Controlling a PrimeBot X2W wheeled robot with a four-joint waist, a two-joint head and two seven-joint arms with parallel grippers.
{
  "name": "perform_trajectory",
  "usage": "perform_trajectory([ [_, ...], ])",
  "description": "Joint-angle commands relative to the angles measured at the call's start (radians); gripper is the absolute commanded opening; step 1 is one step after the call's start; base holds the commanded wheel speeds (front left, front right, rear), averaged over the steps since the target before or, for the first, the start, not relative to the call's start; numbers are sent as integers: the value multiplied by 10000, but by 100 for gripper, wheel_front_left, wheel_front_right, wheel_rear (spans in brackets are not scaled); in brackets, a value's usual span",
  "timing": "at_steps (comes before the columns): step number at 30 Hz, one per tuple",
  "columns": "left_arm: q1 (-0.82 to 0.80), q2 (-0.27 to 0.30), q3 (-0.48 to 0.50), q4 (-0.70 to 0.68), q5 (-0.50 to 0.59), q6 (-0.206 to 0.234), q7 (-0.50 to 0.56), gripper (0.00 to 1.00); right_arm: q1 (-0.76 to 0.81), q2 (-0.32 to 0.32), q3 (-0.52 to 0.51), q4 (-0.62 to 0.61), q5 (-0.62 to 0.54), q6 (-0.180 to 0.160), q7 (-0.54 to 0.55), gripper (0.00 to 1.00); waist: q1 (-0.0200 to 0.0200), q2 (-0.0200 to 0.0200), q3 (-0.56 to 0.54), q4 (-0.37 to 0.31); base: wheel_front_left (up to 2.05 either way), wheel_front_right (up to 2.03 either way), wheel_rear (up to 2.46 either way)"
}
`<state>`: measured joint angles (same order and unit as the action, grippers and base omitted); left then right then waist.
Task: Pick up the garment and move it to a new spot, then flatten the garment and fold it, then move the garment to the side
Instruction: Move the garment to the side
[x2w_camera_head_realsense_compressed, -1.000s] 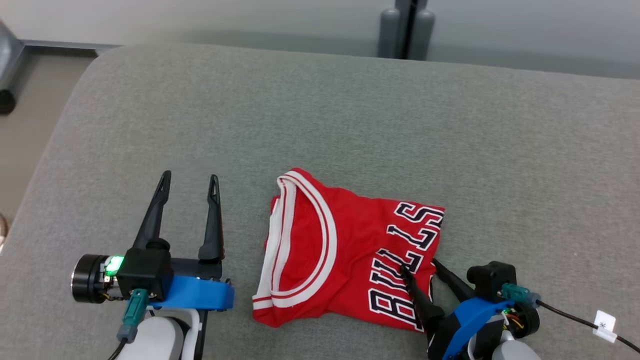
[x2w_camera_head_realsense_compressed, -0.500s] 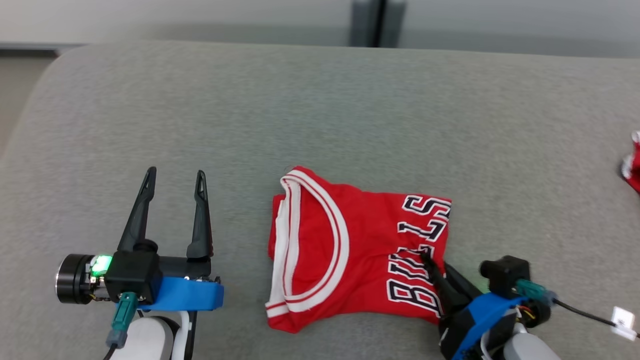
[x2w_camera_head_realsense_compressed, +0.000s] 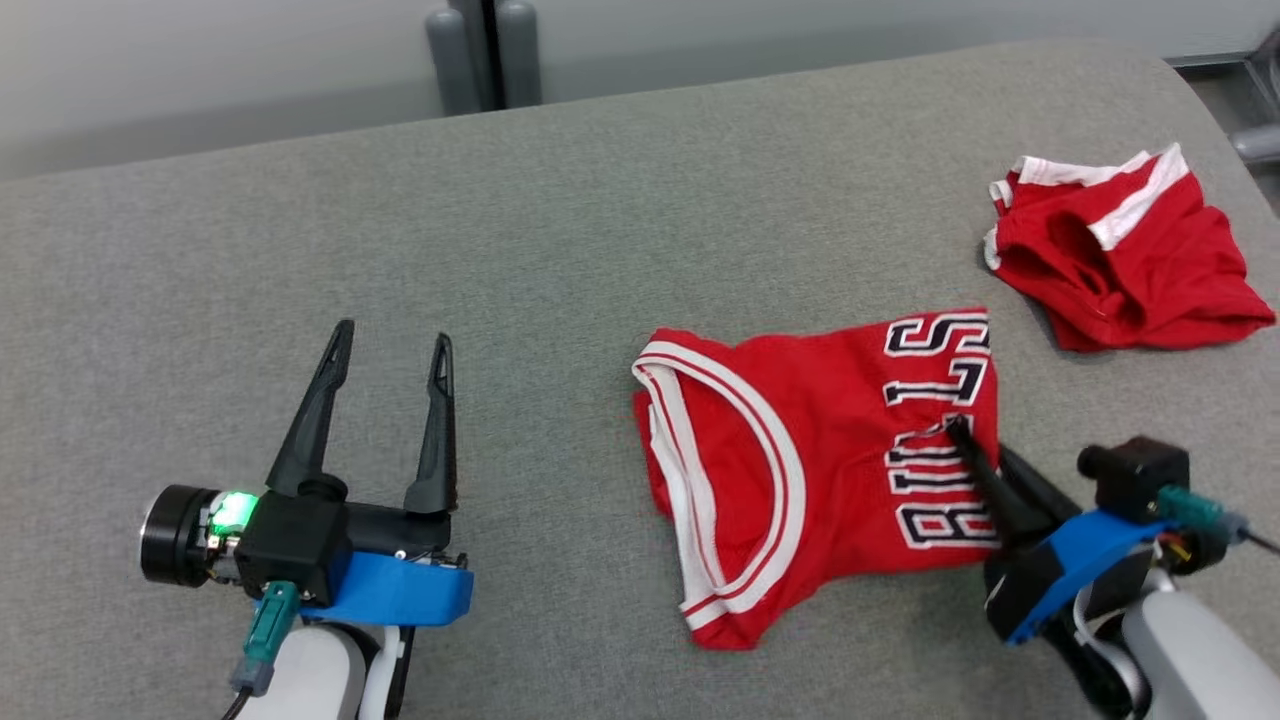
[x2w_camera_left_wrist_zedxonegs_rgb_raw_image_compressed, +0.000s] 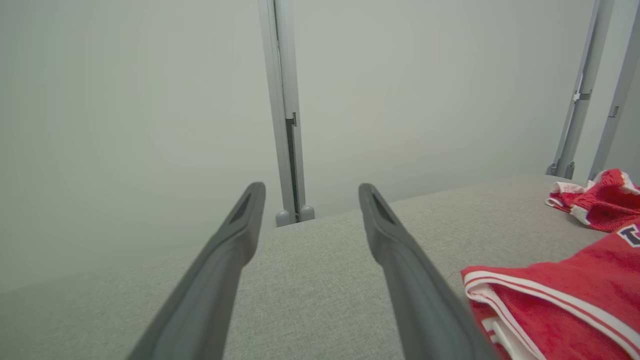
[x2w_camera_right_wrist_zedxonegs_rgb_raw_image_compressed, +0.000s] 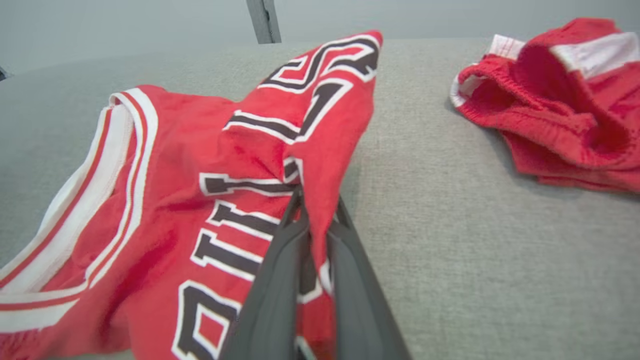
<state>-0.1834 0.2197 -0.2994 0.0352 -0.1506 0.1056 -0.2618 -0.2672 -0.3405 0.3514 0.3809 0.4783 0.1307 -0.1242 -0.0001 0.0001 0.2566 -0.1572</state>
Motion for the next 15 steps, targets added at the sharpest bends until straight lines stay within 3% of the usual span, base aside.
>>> perform_trajectory([
  [1,-217,31,-53,50,23,-91,-38,100,-586,-226,-182,131,97,2,-41,0,1,-1,60,-162,0,0,0],
  [15,-2309,148,-831,-196,764,-671,152,100,-4239,-2096,-2888,2587,256,2,-1198,0,1,-1,2595,-218,0,0,0],
])
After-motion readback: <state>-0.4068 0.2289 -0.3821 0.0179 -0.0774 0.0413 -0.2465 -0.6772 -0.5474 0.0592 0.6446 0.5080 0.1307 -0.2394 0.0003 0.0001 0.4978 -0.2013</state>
